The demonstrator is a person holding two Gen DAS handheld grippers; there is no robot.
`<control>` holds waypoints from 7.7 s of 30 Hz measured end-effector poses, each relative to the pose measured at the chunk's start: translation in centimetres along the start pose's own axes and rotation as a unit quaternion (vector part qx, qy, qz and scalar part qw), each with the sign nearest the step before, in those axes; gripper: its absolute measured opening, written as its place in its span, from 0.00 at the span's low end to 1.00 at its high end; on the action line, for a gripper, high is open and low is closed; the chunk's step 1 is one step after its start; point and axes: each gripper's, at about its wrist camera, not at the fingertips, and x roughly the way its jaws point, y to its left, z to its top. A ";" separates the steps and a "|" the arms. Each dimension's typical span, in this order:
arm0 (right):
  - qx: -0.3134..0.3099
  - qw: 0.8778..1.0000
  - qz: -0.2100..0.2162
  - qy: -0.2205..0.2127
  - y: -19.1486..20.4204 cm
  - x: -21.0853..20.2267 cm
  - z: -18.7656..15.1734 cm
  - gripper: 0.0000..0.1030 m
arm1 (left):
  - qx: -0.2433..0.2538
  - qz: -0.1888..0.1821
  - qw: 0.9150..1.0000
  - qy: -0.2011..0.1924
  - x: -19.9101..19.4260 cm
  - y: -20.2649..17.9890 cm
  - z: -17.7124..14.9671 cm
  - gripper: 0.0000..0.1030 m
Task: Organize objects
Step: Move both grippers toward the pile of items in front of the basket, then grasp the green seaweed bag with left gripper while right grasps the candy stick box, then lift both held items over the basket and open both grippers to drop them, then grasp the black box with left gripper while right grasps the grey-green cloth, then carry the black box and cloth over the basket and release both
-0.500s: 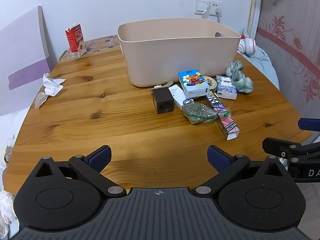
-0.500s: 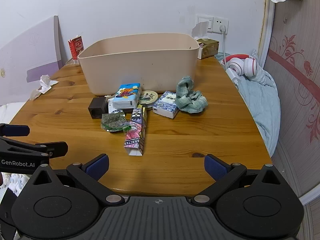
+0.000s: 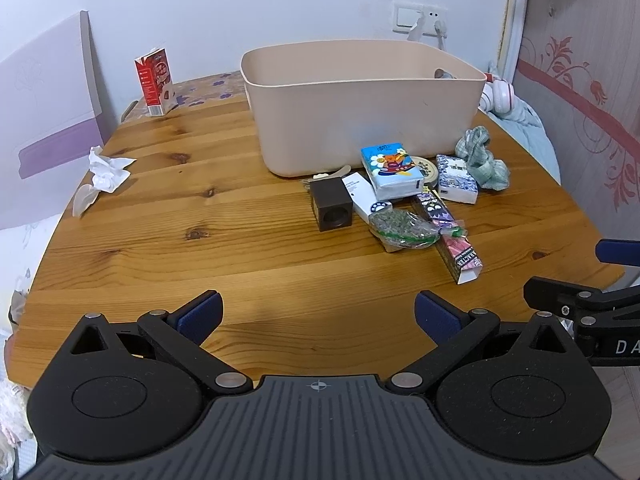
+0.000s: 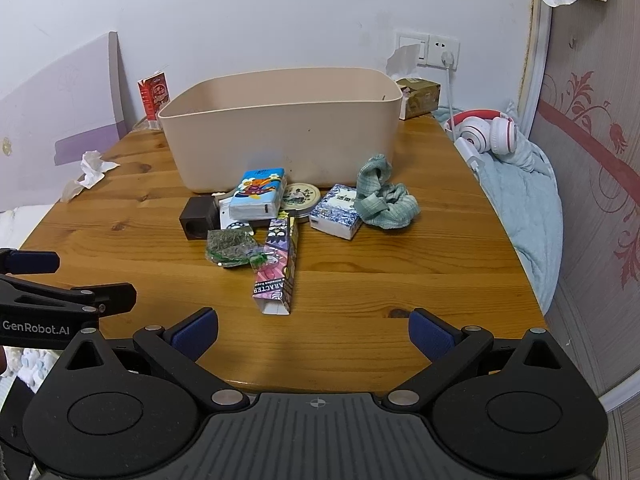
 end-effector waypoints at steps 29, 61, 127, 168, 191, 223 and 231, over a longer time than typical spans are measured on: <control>-0.021 1.000 0.007 -0.012 0.9 1.4 0.6 1.00 | 0.004 0.002 1.000 -0.015 0.5 0.4 1.1 1.00; -0.054 0.997 0.015 0.046 -0.2 9.8 1.9 0.76 | 0.005 -0.057 0.998 -0.014 7.8 -1.6 5.6 1.00; -0.034 0.992 0.058 -0.103 -3.6 7.4 17.6 0.21 | -0.002 -0.010 0.994 -0.105 9.0 -1.0 20.6 0.36; -0.073 0.994 0.025 -0.082 -5.3 6.8 17.5 1.00 | -0.016 0.011 0.997 -0.070 9.1 -1.2 18.3 0.81; -0.105 0.994 0.005 0.017 -8.2 11.8 9.5 1.00 | -0.008 -0.011 1.000 0.015 10.9 0.0 9.4 0.82; -0.069 0.997 0.036 0.009 -8.7 12.1 8.2 0.08 | -0.013 -0.040 0.997 0.065 12.4 0.5 7.6 0.31; -0.067 0.997 0.042 -0.024 -9.1 8.7 8.5 0.08 | -0.007 -0.045 0.998 0.034 9.4 0.4 8.5 0.31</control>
